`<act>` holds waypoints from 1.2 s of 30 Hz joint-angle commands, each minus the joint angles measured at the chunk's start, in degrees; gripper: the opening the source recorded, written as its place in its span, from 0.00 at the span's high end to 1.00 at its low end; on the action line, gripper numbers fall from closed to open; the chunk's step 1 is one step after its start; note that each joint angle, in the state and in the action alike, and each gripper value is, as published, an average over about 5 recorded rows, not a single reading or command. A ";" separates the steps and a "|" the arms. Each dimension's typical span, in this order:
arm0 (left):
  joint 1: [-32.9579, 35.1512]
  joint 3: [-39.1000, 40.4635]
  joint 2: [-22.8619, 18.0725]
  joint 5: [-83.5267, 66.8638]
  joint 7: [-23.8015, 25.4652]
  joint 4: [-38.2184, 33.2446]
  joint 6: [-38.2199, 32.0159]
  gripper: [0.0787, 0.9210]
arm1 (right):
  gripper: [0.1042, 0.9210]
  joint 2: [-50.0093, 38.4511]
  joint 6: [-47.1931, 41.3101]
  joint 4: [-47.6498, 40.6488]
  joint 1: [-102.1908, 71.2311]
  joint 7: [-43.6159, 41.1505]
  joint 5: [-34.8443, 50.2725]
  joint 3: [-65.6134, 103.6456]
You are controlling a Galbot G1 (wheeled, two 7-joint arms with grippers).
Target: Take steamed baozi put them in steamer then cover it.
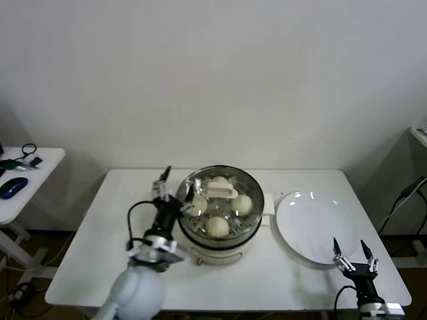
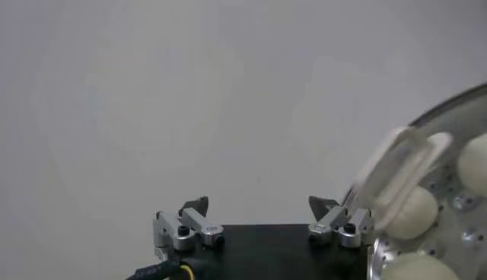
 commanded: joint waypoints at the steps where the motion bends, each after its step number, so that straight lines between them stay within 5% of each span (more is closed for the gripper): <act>1: 10.37 -24.85 0.19 -37.37 -2.80 -2.41 -14.29 0.12 | 0.12 0.37 0.51 1.24 -0.02 -0.29 -3.20 -0.13; 6: 19.70 -33.18 2.79 -54.75 2.02 2.73 -25.55 0.12 | 0.12 0.39 1.25 -0.12 0.59 -0.30 -3.72 -0.55; 13: 23.49 -29.17 2.22 -56.03 4.66 14.86 -40.17 0.12 | 0.12 0.54 1.57 -1.59 1.33 -0.03 -3.76 -1.58; 21: 22.37 -25.53 -0.64 -53.20 5.74 21.57 -43.56 0.12 | 0.12 0.52 1.08 -1.79 1.36 0.26 -3.63 -2.33; 36: 22.29 -25.10 -1.67 -52.32 5.90 22.40 -44.16 0.12 | 0.12 0.37 1.07 -1.66 1.41 0.26 -3.49 -2.48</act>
